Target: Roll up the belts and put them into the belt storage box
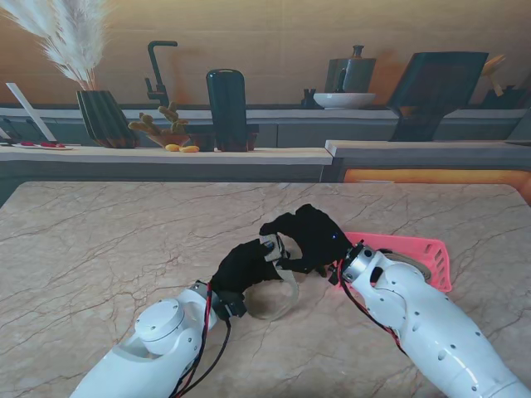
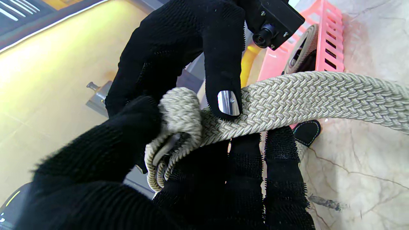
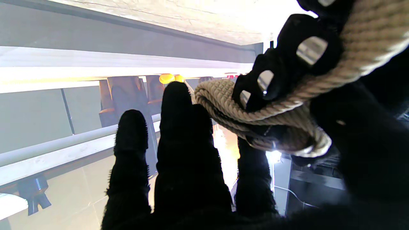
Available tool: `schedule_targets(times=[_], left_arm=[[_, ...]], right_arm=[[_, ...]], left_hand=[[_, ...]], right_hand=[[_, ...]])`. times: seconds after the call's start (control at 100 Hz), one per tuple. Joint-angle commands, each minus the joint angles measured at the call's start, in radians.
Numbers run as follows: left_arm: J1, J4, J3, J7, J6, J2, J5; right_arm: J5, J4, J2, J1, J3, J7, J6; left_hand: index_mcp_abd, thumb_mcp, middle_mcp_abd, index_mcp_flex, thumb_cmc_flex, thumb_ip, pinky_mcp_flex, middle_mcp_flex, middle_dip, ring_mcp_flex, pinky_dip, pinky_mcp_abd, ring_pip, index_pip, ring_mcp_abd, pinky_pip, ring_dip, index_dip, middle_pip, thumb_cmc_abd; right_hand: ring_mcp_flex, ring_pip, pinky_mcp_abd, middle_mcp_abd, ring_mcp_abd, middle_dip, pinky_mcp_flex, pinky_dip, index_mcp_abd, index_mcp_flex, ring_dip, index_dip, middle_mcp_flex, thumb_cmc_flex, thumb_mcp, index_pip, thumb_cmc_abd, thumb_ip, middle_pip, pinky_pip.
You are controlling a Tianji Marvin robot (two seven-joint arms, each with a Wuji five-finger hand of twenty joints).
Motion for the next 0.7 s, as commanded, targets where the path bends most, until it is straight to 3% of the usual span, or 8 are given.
schedule_targets(times=[0.0,0.18,0.44,0.58,0.69], left_arm=[[-0.015,-0.042,-0.013,0.006,-0.013,-0.012,0.002],[-0.018,-0.046,-0.009,0.030,-0.007,-0.014,0.028],[-0.049,-0.006,0.036,0.079,-0.057,-0.010,0.224],[-0.061,0.017,0.053,0.103,-0.084,-0.011,0.291],[-0.073,0.038,0.071,0.127,-0.116,-0.011,0.366]], right_arm=[[-0.030,0.020,0.013,-0.020,-0.013,0.012,-0.008],[-0.029,0.001,0.012,-0.031,0.003,0.019,-0.012],[0.026,-0.138,-0.010,-0.109,0.112,0.026,-0.038],[0.042,-0.218,-0.017,-0.154,0.168,0.034,-0.017],[0.062,-0.255,-0.019,-0.176,0.193,0.069,0.033]], left_hand=[[-0.297,0.091,-0.153,-0.076,0.110,0.029,0.034,0.113,0.051,0.072,-0.001,-0.050,0.079,0.051,-0.077,0.054,0.005,0.026,-0.006,-0.030],[-0.334,0.085,-0.175,-0.055,0.254,0.010,0.048,0.178,0.194,0.122,0.009,-0.042,0.107,0.128,-0.054,0.080,0.127,0.049,-0.037,-0.037],[-0.360,0.033,-0.138,-0.009,0.321,-0.009,0.076,0.149,0.254,0.142,0.032,-0.034,0.197,0.204,-0.053,0.113,0.185,0.087,-0.013,0.021],[-0.362,0.015,-0.131,-0.008,0.341,-0.009,0.083,0.136,0.263,0.150,0.041,-0.033,0.230,0.227,-0.064,0.123,0.200,0.101,0.002,0.034],[-0.362,0.011,-0.129,-0.007,0.346,-0.010,0.082,0.132,0.264,0.143,0.044,-0.032,0.243,0.238,-0.048,0.125,0.208,0.109,0.007,0.034]], right_hand=[[-0.018,0.014,0.016,-0.017,0.005,0.016,-0.018,0.000,-0.166,0.134,-0.014,0.058,0.008,-0.004,-0.020,0.183,-0.001,0.019,0.071,-0.002],[-0.024,0.019,0.015,-0.012,0.007,0.014,-0.025,-0.004,-0.161,0.112,-0.018,0.051,-0.002,-0.005,-0.045,0.171,0.024,0.023,0.075,0.001],[-0.027,0.021,0.000,-0.018,-0.002,0.021,-0.024,-0.010,-0.140,0.046,-0.022,0.041,-0.011,0.018,-0.182,0.143,0.115,0.051,0.084,0.004],[-0.022,0.021,-0.003,-0.028,-0.006,0.027,-0.016,-0.011,-0.095,0.020,-0.021,0.047,-0.017,0.013,-0.246,0.138,0.152,0.066,0.091,0.002],[-0.034,0.020,-0.009,-0.022,-0.009,0.032,-0.013,-0.010,-0.024,-0.077,-0.018,0.045,-0.077,-0.007,-0.287,0.099,0.172,0.079,0.090,0.000]])
